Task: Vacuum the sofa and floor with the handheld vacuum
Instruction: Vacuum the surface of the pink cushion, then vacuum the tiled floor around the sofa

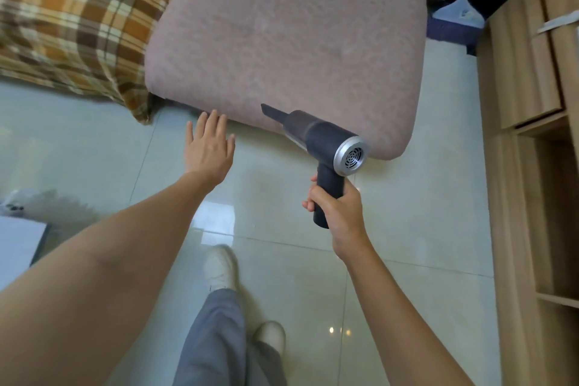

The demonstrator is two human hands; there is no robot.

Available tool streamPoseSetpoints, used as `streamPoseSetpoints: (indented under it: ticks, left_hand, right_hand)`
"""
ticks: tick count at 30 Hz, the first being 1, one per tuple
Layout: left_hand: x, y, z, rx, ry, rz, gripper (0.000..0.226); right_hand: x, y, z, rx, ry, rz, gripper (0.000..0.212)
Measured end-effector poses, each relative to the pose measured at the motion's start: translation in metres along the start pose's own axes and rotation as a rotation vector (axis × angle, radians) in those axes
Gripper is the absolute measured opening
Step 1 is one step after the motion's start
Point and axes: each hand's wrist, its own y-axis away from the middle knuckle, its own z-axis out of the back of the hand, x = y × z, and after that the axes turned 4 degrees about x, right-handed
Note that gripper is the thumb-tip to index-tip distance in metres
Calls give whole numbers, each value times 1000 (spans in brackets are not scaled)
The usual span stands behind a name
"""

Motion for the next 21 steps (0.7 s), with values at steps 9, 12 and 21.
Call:
streamPoseSetpoints:
  ticks: [9,12,21]
  left_hand:
    - [21,84,-66,117,-45,52,56]
    - [33,96,-98,115,-33,62,55]
    - [62,130,-225,144,-18,-15,54]
  right_hand:
    - [-76,31,0,14,43,-89,16]
    - [-104,26,-3,7,50,-101,16]
    - [-221,7,-18,-23,50,-112,15]
